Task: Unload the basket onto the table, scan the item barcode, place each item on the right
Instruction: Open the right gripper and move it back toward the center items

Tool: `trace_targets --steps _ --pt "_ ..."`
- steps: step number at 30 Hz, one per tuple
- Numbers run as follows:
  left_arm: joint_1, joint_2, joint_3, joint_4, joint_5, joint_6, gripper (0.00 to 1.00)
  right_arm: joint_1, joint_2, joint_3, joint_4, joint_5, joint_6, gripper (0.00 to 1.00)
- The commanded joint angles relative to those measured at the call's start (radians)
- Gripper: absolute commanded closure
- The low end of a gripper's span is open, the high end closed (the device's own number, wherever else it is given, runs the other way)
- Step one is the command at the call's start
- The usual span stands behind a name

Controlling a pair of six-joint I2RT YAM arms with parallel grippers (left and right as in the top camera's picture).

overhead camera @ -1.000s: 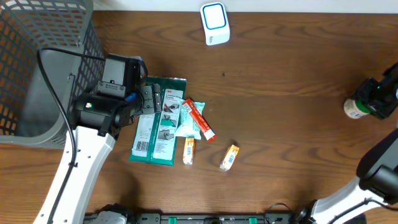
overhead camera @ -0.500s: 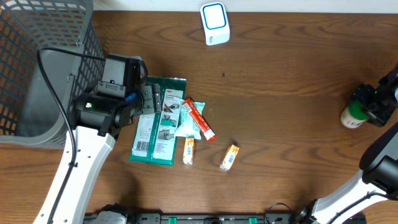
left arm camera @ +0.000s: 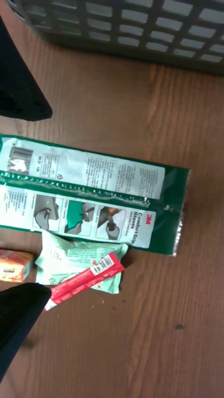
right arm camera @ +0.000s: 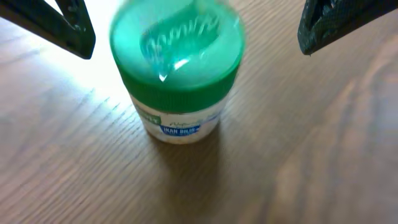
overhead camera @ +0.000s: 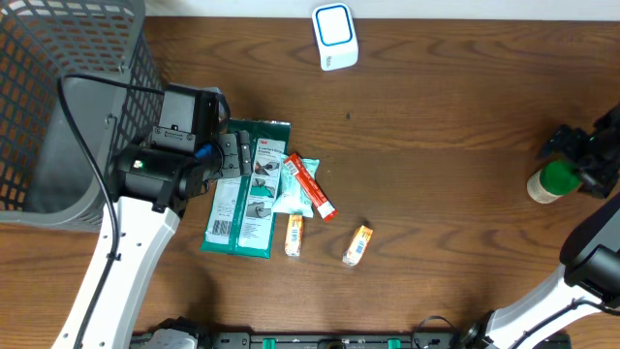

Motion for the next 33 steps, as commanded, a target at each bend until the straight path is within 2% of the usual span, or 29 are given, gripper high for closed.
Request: trace_targets --steps 1,8,20,26,33 --pt "0.005 0.004 0.013 0.000 -0.012 0.014 0.16 -0.007 -0.071 0.120 -0.076 -0.037 -0.002 0.01" --pt "0.005 0.004 0.013 0.000 -0.012 0.014 0.16 0.046 -0.146 0.158 -0.224 -0.322 -0.013 0.01" --pt "0.005 0.004 0.013 0.000 -0.013 0.014 0.16 0.278 -0.149 0.130 -0.332 -0.383 -0.077 0.01" --pt "0.005 0.004 0.013 0.000 -0.013 0.014 0.16 0.451 -0.149 0.069 -0.254 -0.383 -0.038 0.01" --pt "0.005 0.004 0.013 0.000 -0.013 0.014 0.16 0.680 -0.149 -0.116 0.016 -0.383 0.111 0.01"
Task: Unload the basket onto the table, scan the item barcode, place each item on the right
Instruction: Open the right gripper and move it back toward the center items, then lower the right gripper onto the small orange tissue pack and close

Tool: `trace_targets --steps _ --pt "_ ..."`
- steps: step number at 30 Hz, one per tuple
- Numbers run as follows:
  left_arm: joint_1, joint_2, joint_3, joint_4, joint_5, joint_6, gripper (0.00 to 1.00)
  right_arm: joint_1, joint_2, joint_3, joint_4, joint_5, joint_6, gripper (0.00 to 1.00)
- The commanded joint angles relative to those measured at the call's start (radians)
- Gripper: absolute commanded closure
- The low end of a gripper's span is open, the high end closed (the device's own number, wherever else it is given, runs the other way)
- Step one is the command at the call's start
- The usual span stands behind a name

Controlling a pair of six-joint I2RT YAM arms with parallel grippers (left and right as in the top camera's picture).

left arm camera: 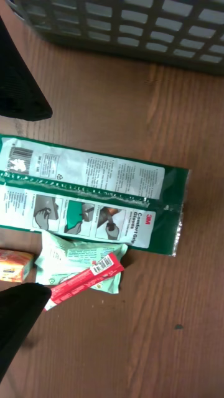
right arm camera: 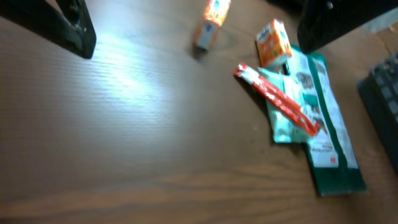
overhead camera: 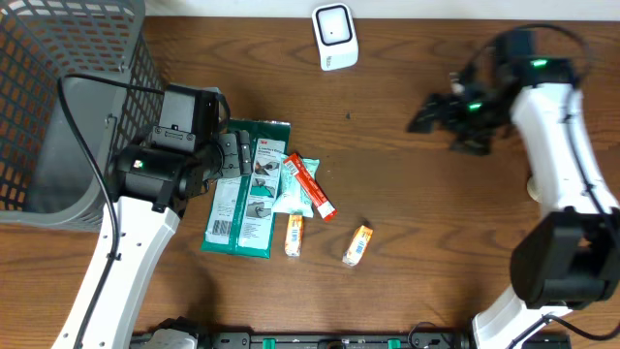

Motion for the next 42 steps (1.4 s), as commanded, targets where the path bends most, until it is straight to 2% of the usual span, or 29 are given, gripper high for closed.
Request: trace_targets --steps 1,5,12,17,23,33,42 --pt "0.005 0.004 0.013 -0.001 -0.013 0.014 0.16 0.103 -0.005 -0.089 0.087 -0.010 0.096 0.01" --pt "0.005 0.004 0.013 -0.001 -0.012 0.014 0.16 0.221 -0.005 -0.174 0.165 0.074 0.175 0.01" --pt "0.005 0.004 0.013 -0.001 -0.012 0.014 0.16 0.335 -0.005 -0.194 0.164 0.125 0.180 0.02" --pt "0.005 0.004 0.013 -0.001 -0.012 0.014 0.16 0.393 -0.005 -0.195 0.145 0.159 0.201 0.01" --pt "0.005 0.004 0.013 -0.001 -0.012 0.014 0.16 0.457 -0.005 -0.211 0.079 0.179 0.310 0.01" --pt "0.005 0.004 0.013 -0.001 -0.012 0.014 0.16 0.565 -0.005 -0.329 0.082 0.210 0.542 0.15" --pt "0.005 0.004 0.013 -0.001 -0.013 0.014 0.16 0.607 -0.005 -0.403 0.119 0.213 0.574 0.28"
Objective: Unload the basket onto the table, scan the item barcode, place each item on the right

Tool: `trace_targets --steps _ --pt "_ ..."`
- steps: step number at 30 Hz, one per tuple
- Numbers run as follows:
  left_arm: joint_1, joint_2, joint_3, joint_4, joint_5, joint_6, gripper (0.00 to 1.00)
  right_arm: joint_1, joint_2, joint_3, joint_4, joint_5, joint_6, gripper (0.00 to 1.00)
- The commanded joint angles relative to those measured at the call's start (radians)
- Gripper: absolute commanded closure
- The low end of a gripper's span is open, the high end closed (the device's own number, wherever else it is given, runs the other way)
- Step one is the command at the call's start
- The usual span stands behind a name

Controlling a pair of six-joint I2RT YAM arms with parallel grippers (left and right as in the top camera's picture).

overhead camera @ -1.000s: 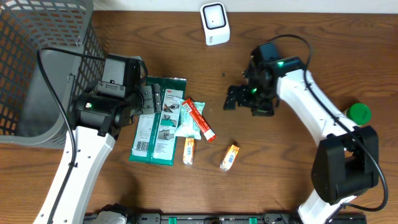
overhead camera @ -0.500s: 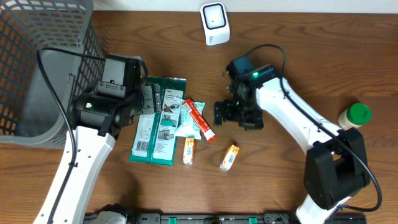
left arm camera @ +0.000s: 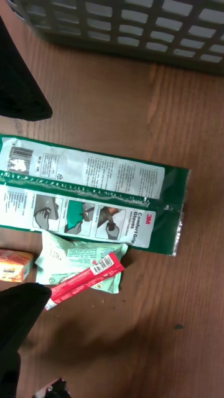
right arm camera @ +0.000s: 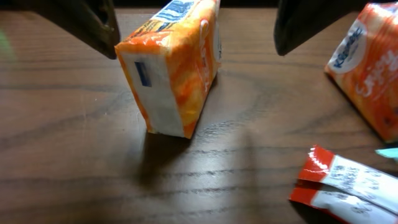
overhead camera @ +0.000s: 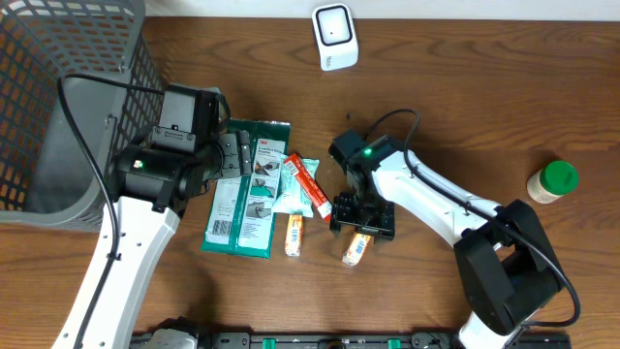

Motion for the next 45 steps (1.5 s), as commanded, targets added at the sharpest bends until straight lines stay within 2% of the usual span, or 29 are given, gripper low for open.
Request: trace_targets --steps 1,6,9,12,17,25,45 --pt "0.005 0.004 0.013 -0.001 -0.012 0.014 0.16 0.018 -0.005 -0.013 0.013 0.013 0.037 0.30" --pt "0.005 0.004 0.013 -0.001 -0.012 0.014 0.16 0.022 -0.005 -0.013 0.027 0.013 0.037 0.43" --pt "0.005 0.004 0.013 -0.001 -0.012 0.014 0.16 0.021 -0.005 -0.013 0.026 0.013 0.037 0.45" --pt "0.005 0.004 0.013 -0.001 -0.012 0.014 0.16 0.022 -0.005 -0.013 0.026 0.013 0.037 0.53" --pt "0.005 0.004 0.013 -0.001 -0.012 0.014 0.16 0.022 -0.005 -0.015 0.009 0.031 0.036 0.54" --pt "0.005 0.004 0.013 -0.001 -0.012 0.014 0.16 0.021 -0.005 -0.015 0.011 0.077 0.035 0.71" --pt "0.005 0.004 0.013 -0.001 -0.012 0.014 0.16 0.015 -0.005 -0.014 0.033 0.133 0.031 0.80"
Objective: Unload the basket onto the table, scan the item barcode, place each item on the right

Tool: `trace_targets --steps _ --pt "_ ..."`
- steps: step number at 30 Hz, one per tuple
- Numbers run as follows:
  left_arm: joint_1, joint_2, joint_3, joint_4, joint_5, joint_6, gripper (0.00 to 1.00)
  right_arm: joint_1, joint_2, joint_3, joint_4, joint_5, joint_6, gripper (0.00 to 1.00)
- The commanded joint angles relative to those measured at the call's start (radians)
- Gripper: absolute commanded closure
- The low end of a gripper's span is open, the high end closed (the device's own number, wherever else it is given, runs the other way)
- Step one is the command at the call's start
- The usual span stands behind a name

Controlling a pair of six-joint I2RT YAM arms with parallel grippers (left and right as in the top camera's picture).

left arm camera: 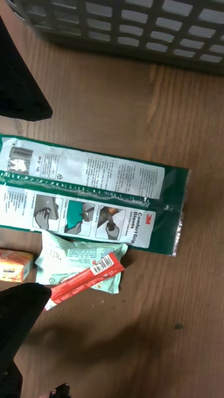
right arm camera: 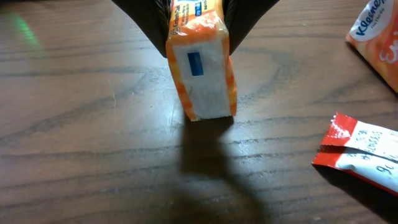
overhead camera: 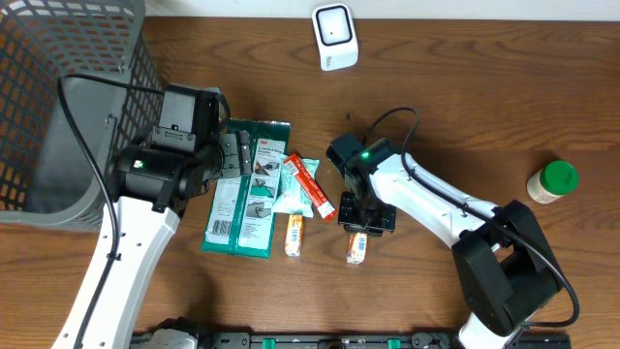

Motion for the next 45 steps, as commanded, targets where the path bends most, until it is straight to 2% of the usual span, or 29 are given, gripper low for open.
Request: trace_targets --steps 1,5,6,18,24,35,38,40,45 --pt "0.005 0.004 0.013 -0.001 -0.012 0.014 0.16 0.001 -0.006 -0.004 0.015 0.022 -0.004 0.81" --pt "0.005 0.004 0.013 -0.001 -0.013 0.014 0.16 -0.023 -0.006 0.014 0.014 0.022 -0.052 0.93" --pt "0.005 0.004 0.013 -0.001 -0.012 0.014 0.16 -0.031 -0.006 0.020 0.013 0.022 -0.065 0.94" --pt "0.005 0.004 0.013 -0.001 -0.013 0.014 0.16 -0.214 -0.006 0.037 0.113 0.180 -0.104 0.81" --pt "0.005 0.004 0.013 -0.001 -0.012 0.014 0.16 -0.296 -0.006 0.037 0.174 0.186 -0.216 0.76" --pt "0.005 0.004 0.013 -0.001 -0.013 0.014 0.16 -0.332 -0.006 0.037 0.192 0.181 -0.224 0.75" --pt "0.005 0.004 0.013 -0.001 -0.013 0.014 0.16 -0.330 -0.006 0.037 0.193 0.171 -0.225 0.68" --pt "0.005 0.004 0.013 -0.001 -0.012 0.014 0.16 -0.330 -0.006 0.037 0.196 0.154 -0.225 0.56" --pt "0.005 0.004 0.013 -0.001 -0.013 0.014 0.16 -0.332 -0.006 0.038 0.199 0.139 -0.227 0.53"
